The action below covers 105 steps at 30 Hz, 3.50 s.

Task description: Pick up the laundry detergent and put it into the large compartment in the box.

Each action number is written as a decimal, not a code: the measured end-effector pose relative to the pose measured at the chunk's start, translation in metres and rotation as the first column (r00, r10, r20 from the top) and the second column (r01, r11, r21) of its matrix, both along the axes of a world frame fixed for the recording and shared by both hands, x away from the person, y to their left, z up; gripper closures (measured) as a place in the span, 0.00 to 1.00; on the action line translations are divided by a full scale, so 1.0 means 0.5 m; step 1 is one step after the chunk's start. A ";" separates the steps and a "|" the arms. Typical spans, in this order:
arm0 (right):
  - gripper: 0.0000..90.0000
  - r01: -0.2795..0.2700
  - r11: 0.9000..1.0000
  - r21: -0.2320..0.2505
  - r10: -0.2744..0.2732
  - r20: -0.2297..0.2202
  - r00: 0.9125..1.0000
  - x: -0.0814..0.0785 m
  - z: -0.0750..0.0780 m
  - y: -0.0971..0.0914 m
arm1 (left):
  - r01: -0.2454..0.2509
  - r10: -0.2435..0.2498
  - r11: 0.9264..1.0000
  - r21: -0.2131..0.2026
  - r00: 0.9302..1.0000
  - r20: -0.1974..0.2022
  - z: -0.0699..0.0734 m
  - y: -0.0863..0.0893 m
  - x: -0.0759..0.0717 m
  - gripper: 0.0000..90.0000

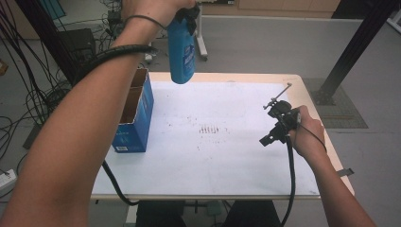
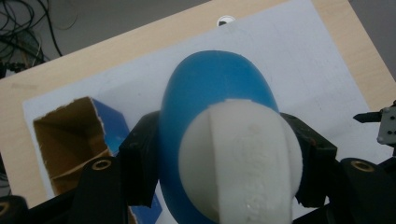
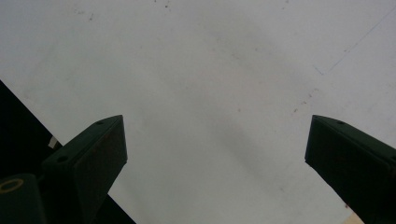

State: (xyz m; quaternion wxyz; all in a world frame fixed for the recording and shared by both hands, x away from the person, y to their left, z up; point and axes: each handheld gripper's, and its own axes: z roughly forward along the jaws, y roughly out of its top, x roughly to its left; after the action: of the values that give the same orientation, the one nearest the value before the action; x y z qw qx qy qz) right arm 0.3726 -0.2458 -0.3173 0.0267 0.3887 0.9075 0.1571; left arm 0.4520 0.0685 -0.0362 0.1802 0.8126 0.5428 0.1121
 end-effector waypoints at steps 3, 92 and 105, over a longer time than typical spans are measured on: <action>0.06 -0.001 1.000 0.001 0.001 0.000 1.000 0.001 0.000 0.001 | -0.038 0.038 0.999 -0.004 0.999 0.004 0.003 0.033 0.002 0.42; 0.06 -0.021 1.000 -0.006 0.021 -0.004 1.000 -0.005 -0.010 0.024 | -0.341 0.347 0.938 0.063 0.928 -0.135 -0.264 0.311 -0.016 0.42; 0.06 -0.016 1.000 0.002 0.016 -0.006 1.000 -0.005 -0.014 0.025 | -0.349 0.357 0.934 0.079 0.922 -0.148 -0.319 0.318 -0.016 0.42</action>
State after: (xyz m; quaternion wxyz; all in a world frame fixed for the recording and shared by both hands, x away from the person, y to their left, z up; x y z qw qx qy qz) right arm 0.3701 -0.2334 -0.3241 0.0223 0.3819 0.9105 0.1570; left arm 0.4437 0.2274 -0.1959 0.0922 0.7121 0.6901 0.0909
